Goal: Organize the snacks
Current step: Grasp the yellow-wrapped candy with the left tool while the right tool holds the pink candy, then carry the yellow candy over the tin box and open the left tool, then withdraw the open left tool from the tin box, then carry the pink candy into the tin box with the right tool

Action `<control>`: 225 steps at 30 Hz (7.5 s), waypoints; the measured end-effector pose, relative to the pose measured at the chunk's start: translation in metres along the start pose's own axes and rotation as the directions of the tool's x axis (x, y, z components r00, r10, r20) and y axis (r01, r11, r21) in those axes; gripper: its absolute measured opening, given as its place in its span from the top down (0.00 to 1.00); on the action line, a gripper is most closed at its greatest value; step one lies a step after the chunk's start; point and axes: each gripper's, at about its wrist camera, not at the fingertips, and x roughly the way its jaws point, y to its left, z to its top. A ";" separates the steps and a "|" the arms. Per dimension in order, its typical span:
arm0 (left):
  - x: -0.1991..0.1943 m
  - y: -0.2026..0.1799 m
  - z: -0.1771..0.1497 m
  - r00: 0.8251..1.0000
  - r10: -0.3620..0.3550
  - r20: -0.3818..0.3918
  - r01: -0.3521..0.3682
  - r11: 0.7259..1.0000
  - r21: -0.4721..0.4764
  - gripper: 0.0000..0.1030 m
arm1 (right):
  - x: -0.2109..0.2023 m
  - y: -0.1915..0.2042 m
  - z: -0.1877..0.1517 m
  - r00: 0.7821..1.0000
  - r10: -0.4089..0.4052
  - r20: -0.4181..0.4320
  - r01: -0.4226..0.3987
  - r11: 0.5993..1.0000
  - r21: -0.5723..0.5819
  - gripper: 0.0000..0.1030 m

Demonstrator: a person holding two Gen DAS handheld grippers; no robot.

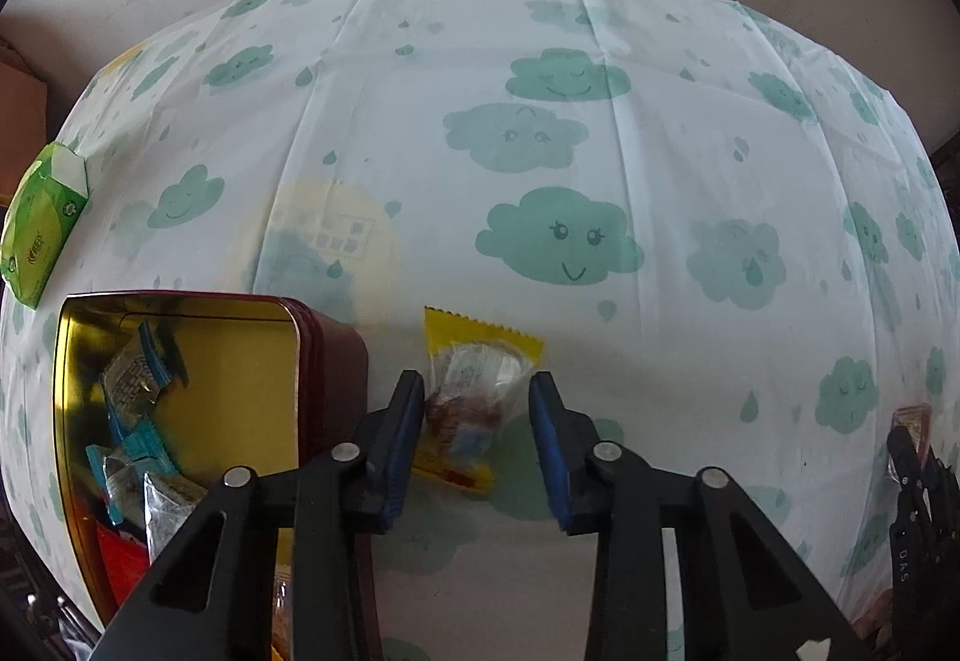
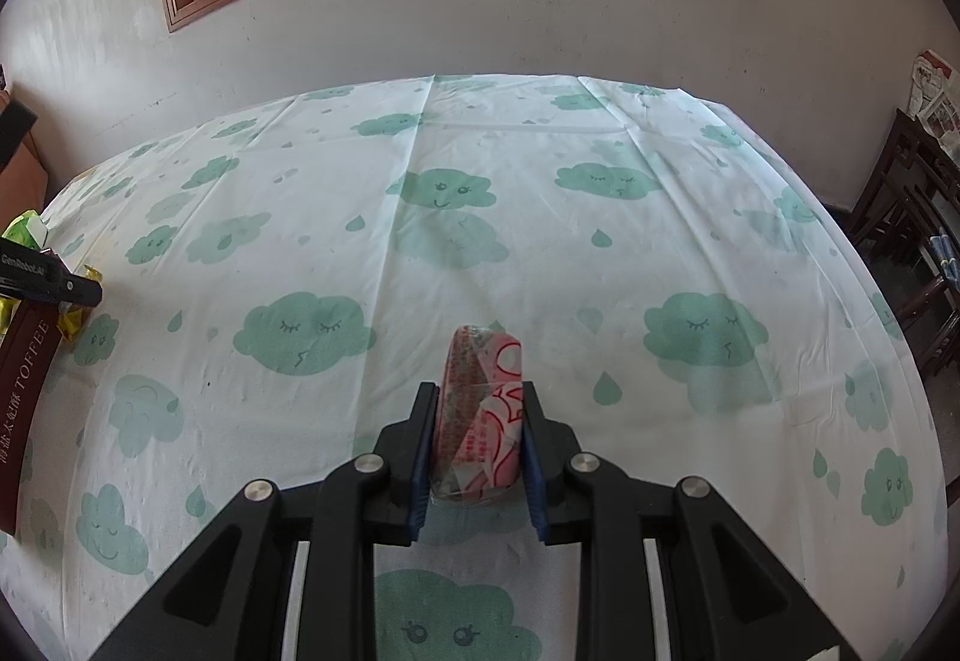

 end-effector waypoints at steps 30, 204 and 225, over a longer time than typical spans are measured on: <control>-0.045 -0.029 -0.052 0.996 -0.088 0.025 0.086 0.992 0.092 0.79 | 0.001 0.001 0.000 1.000 -0.007 -0.001 0.007 1.000 -0.004 0.75; -0.130 0.186 -0.201 0.917 0.221 0.332 -0.168 0.969 -0.183 0.19 | 0.011 0.006 0.022 0.971 -0.018 -0.239 0.009 0.999 -0.036 0.63; -0.117 0.191 -0.209 0.944 0.183 0.274 -0.125 0.968 -0.217 0.18 | 0.009 0.008 0.020 0.970 -0.043 -0.240 0.046 0.999 0.006 0.64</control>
